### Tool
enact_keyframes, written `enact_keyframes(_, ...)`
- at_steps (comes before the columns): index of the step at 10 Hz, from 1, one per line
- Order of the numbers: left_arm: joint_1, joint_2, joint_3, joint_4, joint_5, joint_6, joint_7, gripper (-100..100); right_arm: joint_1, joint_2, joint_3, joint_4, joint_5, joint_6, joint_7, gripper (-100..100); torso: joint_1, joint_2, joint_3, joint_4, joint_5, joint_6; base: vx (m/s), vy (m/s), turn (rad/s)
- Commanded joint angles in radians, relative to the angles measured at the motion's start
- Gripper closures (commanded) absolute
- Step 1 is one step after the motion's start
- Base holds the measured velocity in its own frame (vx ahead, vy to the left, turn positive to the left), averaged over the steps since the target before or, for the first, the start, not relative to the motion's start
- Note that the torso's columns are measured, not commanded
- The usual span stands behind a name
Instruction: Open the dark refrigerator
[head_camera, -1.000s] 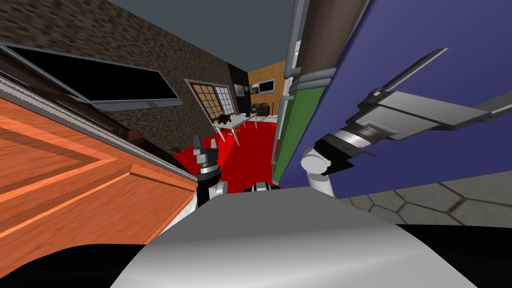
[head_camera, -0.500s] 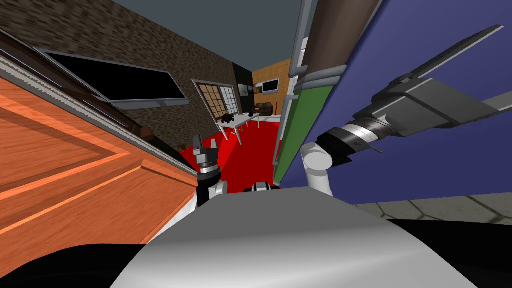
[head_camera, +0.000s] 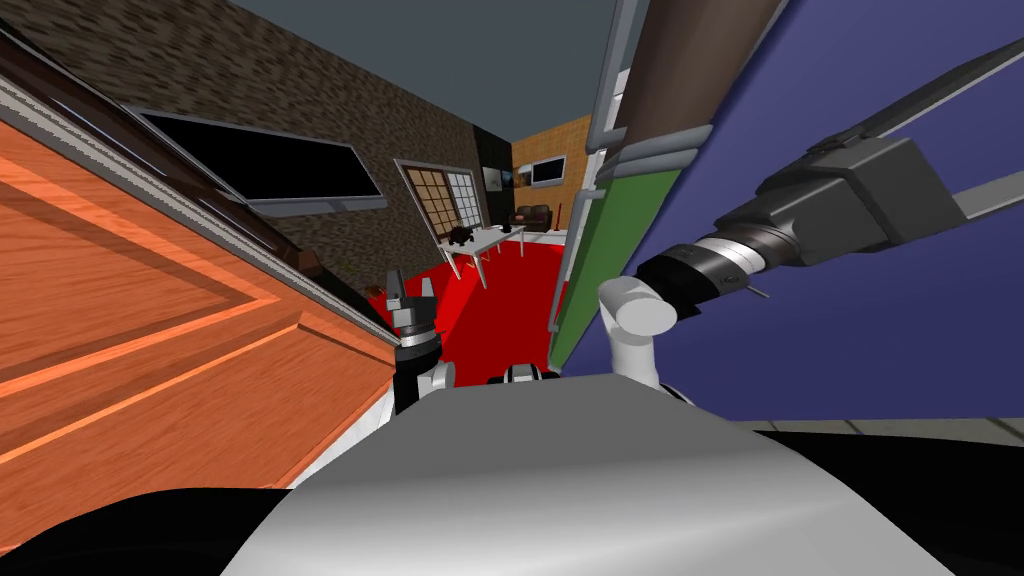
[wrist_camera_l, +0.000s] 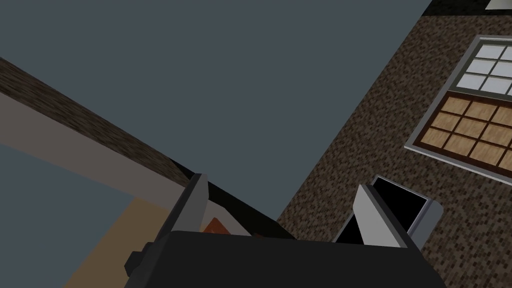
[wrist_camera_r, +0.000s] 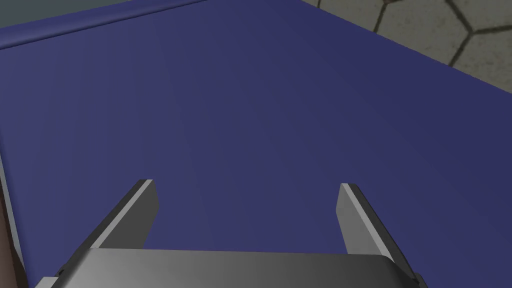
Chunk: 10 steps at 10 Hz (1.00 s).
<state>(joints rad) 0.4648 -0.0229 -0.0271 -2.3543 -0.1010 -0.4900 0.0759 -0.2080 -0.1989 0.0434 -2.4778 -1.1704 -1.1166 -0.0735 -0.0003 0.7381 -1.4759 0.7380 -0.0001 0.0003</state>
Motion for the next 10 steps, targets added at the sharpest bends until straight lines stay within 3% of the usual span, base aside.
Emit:
enact_keyframes(1, 0.000, 0.000, 0.000, 0.000, 0.000, 0.000, 0.000, 0, -0.055, -0.001, 0.005, -0.002, -0.081, -0.034, 0.007, -100, 0.000, 0.000, 0.000, 0.000, 0.000, -0.001, 0.005, -0.017, 0.073)
enact_keyframes(2, 0.000, 0.000, 0.000, 0.000, 0.000, 0.000, 0.000, 0, -0.055, -0.001, 0.005, -0.002, -0.091, -0.034, 0.007, -100, 0.000, 0.000, 0.000, 0.000, 0.000, 0.000, 0.003, -0.007, -0.008)
enact_keyframes(3, 0.000, 0.000, 0.000, 0.000, 0.000, 0.000, 0.000, 0, -0.100, -0.001, 0.006, -0.004, -0.129, -0.062, 0.013, -100, 0.001, 0.000, 0.000, 0.000, 0.000, 0.000, 0.001, -0.010, 0.132)
enact_keyframes(4, 0.000, 0.000, 0.000, 0.000, 0.000, 0.000, 0.000, 0, -0.100, -0.001, 0.006, -0.004, -0.157, -0.062, 0.013, -100, 0.001, 0.000, 0.000, 0.000, 0.000, -0.001, 0.002, -0.014, 0.083)
enact_keyframes(5, 0.000, 0.000, 0.000, 0.000, 0.000, 0.000, 0.000, 0, -0.142, -0.001, 0.006, -0.005, -0.191, -0.087, 0.020, -100, 0.000, 0.000, 0.000, 0.000, 0.000, 0.000, -0.001, -0.017, 0.134)
enact_keyframes(6, 0.000, 0.000, 0.000, 0.000, 0.000, 0.000, 0.000, 0, -0.144, -0.001, 0.006, -0.005, -0.221, -0.087, 0.020, -100, 0.000, 0.000, 0.000, 0.000, 0.000, -0.001, 0.001, -0.016, 0.070)
enact_keyframes(7, 0.000, 0.000, 0.000, 0.000, 0.000, 0.000, 0.000, 0, -0.184, 0.000, 0.006, -0.006, -0.252, -0.112, 0.027, -100, 0.000, 0.000, 0.000, 0.000, 0.000, 0.000, -0.002, -0.013, 0.091)
enact_keyframes(8, 0.000, 0.000, 0.000, 0.000, 0.000, 0.000, 0.000, 0, -0.187, 0.000, 0.006, -0.006, -0.281, -0.112, 0.027, -100, -0.001, -0.002, -0.003, -0.001, 0.001, -0.002, -0.013, -0.006, 0.054)
enact_keyframes(9, 0.000, 0.000, 0.000, 0.000, 0.000, 0.000, 0.000, 0, -0.230, 0.002, 0.006, -0.006, -0.310, -0.136, 0.034, -100, -0.001, -0.006, -0.006, -0.002, 0.002, -0.003, -0.015, -0.007, 0.101)
enact_keyframes(10, 0.000, 0.000, 0.000, 0.000, 0.000, 0.000, 0.000, 0, -0.230, 0.002, 0.006, -0.006, -0.338, -0.136, 0.034, -100, -0.001, -0.010, -0.010, -0.003, 0.003, -0.005, -0.014, -0.014, 0.064)
